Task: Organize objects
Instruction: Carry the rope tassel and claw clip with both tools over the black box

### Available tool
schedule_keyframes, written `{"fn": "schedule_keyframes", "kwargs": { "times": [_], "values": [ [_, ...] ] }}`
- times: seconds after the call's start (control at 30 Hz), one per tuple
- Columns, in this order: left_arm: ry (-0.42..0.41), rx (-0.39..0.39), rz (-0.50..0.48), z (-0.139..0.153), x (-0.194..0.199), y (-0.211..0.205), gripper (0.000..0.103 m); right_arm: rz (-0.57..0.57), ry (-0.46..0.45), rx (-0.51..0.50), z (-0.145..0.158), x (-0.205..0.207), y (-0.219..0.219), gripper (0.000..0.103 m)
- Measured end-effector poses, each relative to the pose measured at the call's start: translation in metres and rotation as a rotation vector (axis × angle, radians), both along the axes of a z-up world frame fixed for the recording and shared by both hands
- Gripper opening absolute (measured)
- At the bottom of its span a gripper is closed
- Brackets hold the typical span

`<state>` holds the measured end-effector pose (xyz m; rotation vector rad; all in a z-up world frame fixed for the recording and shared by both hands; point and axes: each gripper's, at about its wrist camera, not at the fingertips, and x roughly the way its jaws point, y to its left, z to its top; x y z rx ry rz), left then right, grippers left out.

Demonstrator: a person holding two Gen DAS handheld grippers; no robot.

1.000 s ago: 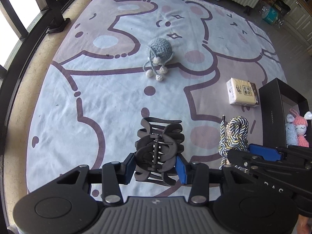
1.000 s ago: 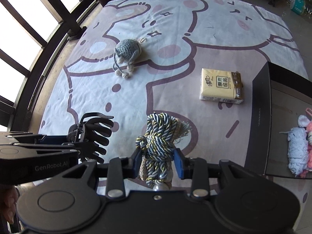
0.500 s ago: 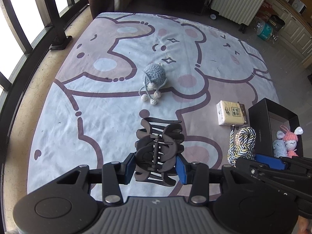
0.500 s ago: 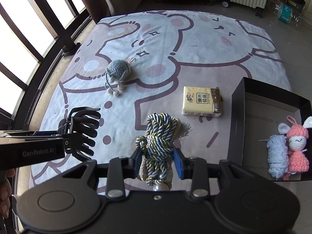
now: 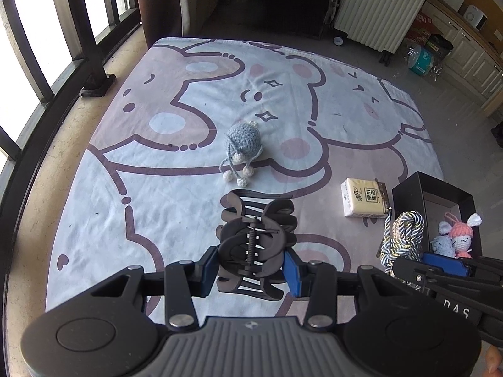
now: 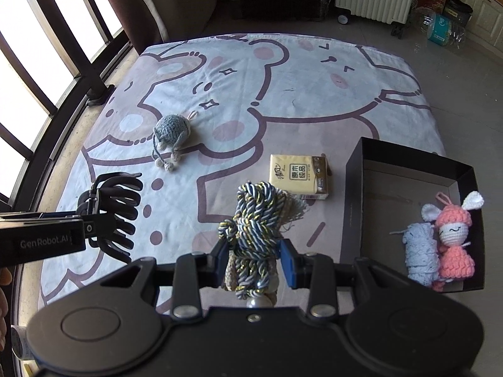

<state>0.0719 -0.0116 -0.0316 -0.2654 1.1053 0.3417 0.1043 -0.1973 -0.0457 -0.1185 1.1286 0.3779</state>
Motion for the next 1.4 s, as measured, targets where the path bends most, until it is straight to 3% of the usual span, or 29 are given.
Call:
{"fn": "schedule_keyframes", "kwargs": {
  "times": [0.57,1.0,1.4],
  "values": [
    [-0.087,-0.076,-0.069,0.011,0.020,-0.043,0.045,-0.077,-0.095,0.029,0.026,0.001,-0.047,0.036],
    [-0.140,-0.152,-0.156,0.009,0.044,-0.102,0.045,-0.224,-0.140,0.030,0.028,0.007,-0.121,0.036],
    [-0.159,-0.202,-0.200,0.001,0.060,-0.142,0.045,-0.273,-0.146,0.028,0.022,0.007,-0.158,0.036]
  ]
}}
